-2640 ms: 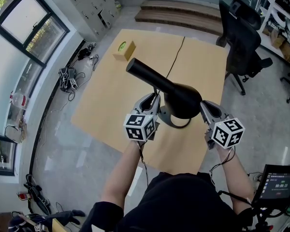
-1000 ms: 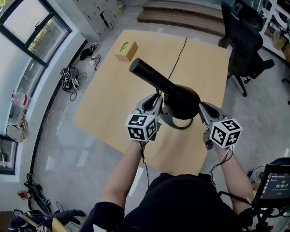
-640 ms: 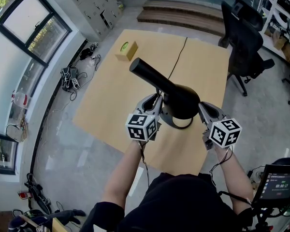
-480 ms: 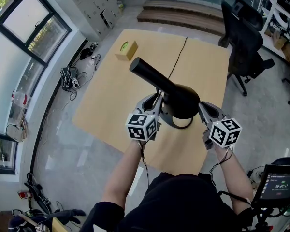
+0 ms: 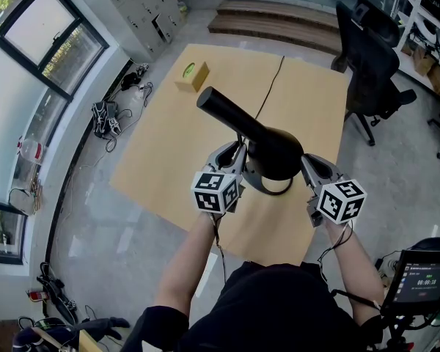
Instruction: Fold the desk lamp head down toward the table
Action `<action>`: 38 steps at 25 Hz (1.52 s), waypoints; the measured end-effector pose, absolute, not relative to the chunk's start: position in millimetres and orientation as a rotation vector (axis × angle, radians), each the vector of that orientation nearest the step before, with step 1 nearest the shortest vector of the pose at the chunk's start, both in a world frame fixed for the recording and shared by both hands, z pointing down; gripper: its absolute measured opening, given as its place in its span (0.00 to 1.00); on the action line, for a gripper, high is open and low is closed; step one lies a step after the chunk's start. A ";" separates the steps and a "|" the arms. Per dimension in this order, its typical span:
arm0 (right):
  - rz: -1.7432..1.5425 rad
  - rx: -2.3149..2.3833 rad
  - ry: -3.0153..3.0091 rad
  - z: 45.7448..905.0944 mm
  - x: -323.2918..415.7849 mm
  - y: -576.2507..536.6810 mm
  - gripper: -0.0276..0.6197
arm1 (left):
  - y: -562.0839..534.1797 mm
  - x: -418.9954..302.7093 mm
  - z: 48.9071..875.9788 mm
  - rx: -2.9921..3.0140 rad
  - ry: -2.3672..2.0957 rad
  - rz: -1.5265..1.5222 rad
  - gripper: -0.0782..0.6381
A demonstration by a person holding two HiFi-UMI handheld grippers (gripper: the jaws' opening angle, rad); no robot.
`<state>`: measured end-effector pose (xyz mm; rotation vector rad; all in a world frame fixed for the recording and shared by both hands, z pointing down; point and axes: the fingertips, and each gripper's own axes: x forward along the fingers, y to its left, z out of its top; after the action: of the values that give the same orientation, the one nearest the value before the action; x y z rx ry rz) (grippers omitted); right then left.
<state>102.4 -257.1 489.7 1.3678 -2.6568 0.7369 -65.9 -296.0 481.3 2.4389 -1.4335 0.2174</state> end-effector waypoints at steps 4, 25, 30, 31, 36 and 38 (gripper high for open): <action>0.718 1.367 -2.648 489.6 102.5 -257.6 0.10 | -296.9 -65.8 483.1 2.435 -1.439 0.233 0.21; 0.645 1.380 -2.695 465.1 121.8 -229.9 0.10 | -226.9 -115.3 508.6 2.211 -1.528 0.124 0.21; 0.440 1.364 -2.731 440.1 116.1 -209.7 0.10 | -189.4 -78.1 492.7 2.332 -1.386 0.121 0.21; 0.403 1.356 -2.742 435.2 114.1 -205.8 0.10 | -182.4 -69.8 488.6 2.357 -1.360 0.124 0.21; 0.269 1.312 -2.801 417.4 107.5 -185.5 0.10 | -156.1 -29.8 484.8 2.440 -1.240 0.139 0.21; 0.250 1.297 -2.822 416.1 104.7 -175.9 0.10 | -149.8 -16.8 487.3 2.446 -1.196 0.130 0.21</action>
<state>104.7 -175.9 416.1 1.2969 -2.8225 0.2499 -16.8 -149.8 487.3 2.4455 -1.1960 0.1302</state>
